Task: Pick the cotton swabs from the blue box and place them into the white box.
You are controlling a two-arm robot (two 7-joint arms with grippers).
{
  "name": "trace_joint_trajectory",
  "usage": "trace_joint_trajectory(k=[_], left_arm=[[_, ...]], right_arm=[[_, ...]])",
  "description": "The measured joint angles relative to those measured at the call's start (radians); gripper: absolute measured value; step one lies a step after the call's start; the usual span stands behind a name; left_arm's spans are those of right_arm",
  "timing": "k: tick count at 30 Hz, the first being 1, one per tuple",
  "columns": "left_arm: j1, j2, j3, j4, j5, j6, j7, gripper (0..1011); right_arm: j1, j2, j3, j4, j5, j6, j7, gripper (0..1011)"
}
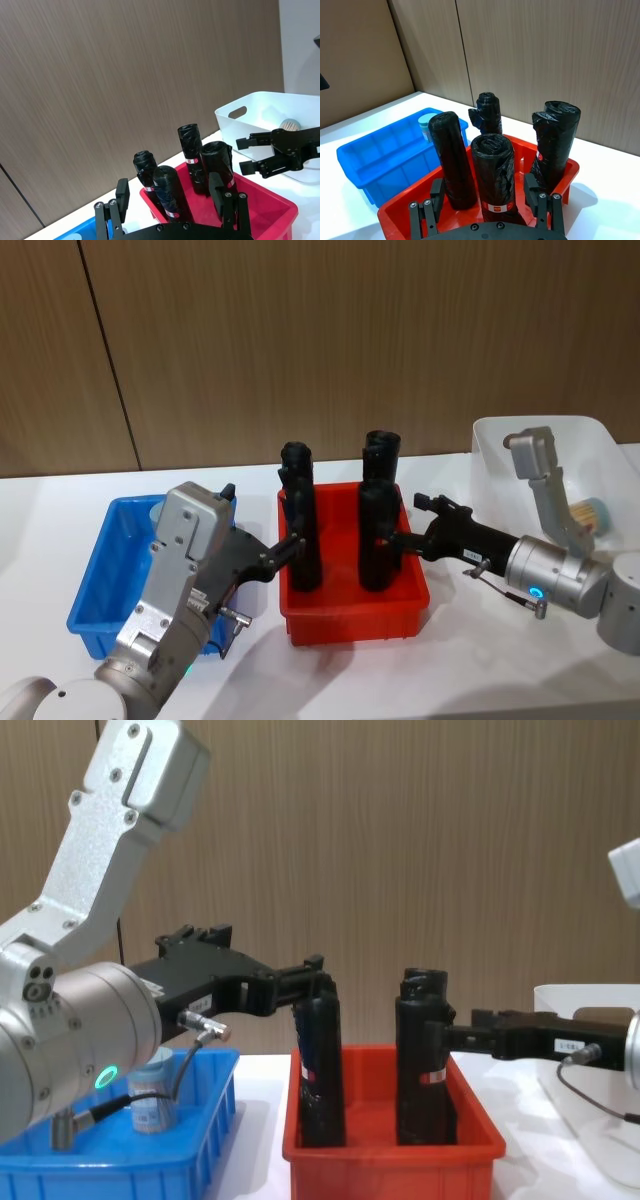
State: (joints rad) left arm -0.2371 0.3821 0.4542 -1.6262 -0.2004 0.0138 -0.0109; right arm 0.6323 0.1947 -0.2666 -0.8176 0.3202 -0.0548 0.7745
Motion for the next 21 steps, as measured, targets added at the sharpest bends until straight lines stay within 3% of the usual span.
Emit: trace_joint_trajectory(k=[21], left_arm=[[0.0,0.0,0.0,0.0,0.0,0.0,0.0,1004]], right_arm=[[0.111,-0.038,-0.015,0.189,-0.02,-0.071,0.009,1002]])
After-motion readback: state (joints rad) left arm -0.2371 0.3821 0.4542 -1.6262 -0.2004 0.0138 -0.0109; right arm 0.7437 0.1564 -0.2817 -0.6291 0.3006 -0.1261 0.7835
